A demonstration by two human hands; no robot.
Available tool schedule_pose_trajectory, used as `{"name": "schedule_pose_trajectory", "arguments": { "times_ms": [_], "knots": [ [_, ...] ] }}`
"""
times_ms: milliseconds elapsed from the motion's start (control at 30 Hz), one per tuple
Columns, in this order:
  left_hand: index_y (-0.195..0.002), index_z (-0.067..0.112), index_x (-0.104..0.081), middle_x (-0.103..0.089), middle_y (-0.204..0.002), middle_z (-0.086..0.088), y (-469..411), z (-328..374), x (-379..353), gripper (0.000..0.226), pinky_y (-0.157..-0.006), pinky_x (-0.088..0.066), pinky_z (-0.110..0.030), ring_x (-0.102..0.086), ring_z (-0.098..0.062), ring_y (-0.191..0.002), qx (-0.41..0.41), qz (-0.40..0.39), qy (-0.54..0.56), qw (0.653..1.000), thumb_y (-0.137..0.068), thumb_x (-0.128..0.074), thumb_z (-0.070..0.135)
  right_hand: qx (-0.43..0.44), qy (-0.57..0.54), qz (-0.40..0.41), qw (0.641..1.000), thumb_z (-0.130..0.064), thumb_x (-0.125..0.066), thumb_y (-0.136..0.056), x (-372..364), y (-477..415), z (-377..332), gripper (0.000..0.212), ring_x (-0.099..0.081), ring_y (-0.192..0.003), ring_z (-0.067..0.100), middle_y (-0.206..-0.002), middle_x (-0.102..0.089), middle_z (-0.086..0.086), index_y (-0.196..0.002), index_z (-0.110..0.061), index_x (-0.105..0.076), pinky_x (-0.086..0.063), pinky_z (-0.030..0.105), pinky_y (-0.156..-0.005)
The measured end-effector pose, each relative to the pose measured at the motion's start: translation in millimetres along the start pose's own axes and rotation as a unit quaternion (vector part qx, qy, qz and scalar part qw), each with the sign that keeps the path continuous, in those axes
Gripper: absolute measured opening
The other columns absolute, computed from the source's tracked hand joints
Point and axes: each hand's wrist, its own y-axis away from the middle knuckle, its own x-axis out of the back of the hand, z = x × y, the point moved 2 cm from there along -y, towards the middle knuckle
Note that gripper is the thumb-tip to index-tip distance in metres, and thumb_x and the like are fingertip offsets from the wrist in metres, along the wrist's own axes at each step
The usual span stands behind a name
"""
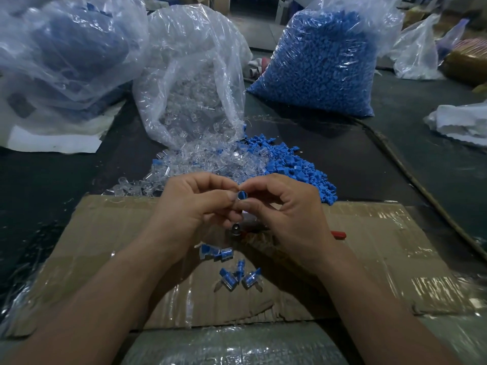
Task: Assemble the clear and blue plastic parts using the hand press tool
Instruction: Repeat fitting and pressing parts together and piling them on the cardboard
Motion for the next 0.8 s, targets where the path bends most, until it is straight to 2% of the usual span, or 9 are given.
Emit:
{"name": "schedule_pose_trajectory", "arguments": {
  "times_ms": [200,333,467,600,700,800],
  "knots": [
    [-0.061,0.009,-0.07,-0.065,-0.06,-0.013,0.6,-0.8,-0.5,0.01,-0.044,-0.051,-0.02,-0.061,-0.017,-0.047,0.005,-0.019,0.016,1.0,-0.056,-0.062,0.006,-0.004,0.019,-0.012,1.0,-0.011,-0.071,-0.075,2.8,0.8,-0.4,0.019,-0.059,-0.082,0.007,-0.084,-0.062,-0.007,-0.093,-0.008,-0.069,-0.049,0.015,-0.074],
    [-0.061,0.009,-0.069,-0.065,-0.058,-0.012,0.7,-1.1,-1.3,0.009,-0.043,-0.05,-0.02,-0.061,-0.017,-0.046,0.003,-0.023,0.015,1.0,-0.056,-0.063,0.006,0.001,0.026,-0.017,1.0,-0.012,-0.071,-0.075,4.1,0.9,-2.2,0.019,-0.059,-0.083,0.009,-0.085,-0.066,0.001,-0.093,-0.007,-0.069,-0.051,0.019,-0.075],
    [-0.072,0.003,-0.063,-0.066,-0.059,-0.01,-1.3,-3.3,-0.9,0.017,-0.044,-0.051,-0.019,-0.061,-0.016,-0.047,0.005,-0.015,-0.015,1.0,-0.056,-0.066,0.009,0.02,0.039,-0.018,0.999,-0.011,-0.072,-0.073,4.4,0.5,-2.5,0.02,-0.06,-0.082,0.009,-0.084,-0.068,0.003,-0.092,-0.006,-0.07,-0.051,0.02,-0.075],
    [-0.063,0.009,-0.065,-0.065,-0.059,-0.011,-2.5,-3.7,0.0,0.01,-0.044,-0.05,-0.019,-0.061,-0.017,-0.047,0.012,-0.013,-0.032,0.999,-0.054,-0.068,0.01,0.045,0.058,-0.025,0.997,-0.011,-0.072,-0.072,3.6,0.1,-3.4,0.019,-0.059,-0.08,0.009,-0.082,-0.068,0.004,-0.09,-0.004,-0.07,-0.05,0.023,-0.075],
    [-0.059,0.012,-0.067,-0.065,-0.059,-0.011,-2.5,-4.5,0.6,0.006,-0.044,-0.05,-0.02,-0.061,-0.017,-0.047,0.007,-0.01,-0.035,0.999,-0.053,-0.068,0.011,0.04,0.059,-0.032,0.997,-0.011,-0.073,-0.072,2.1,0.0,-3.7,0.02,-0.059,-0.08,0.009,-0.083,-0.068,0.003,-0.091,-0.005,-0.07,-0.05,0.023,-0.075],
    [-0.059,0.013,-0.067,-0.065,-0.059,-0.009,-2.3,-5.5,1.0,0.004,-0.046,-0.051,-0.021,-0.061,-0.016,-0.049,0.002,-0.006,-0.031,1.0,-0.055,-0.067,0.011,-0.017,0.042,-0.054,0.998,-0.017,-0.073,-0.074,3.5,-0.2,-0.6,0.022,-0.058,-0.082,0.005,-0.084,-0.064,-0.009,-0.095,-0.011,-0.069,-0.049,0.019,-0.077]
  ]
}}
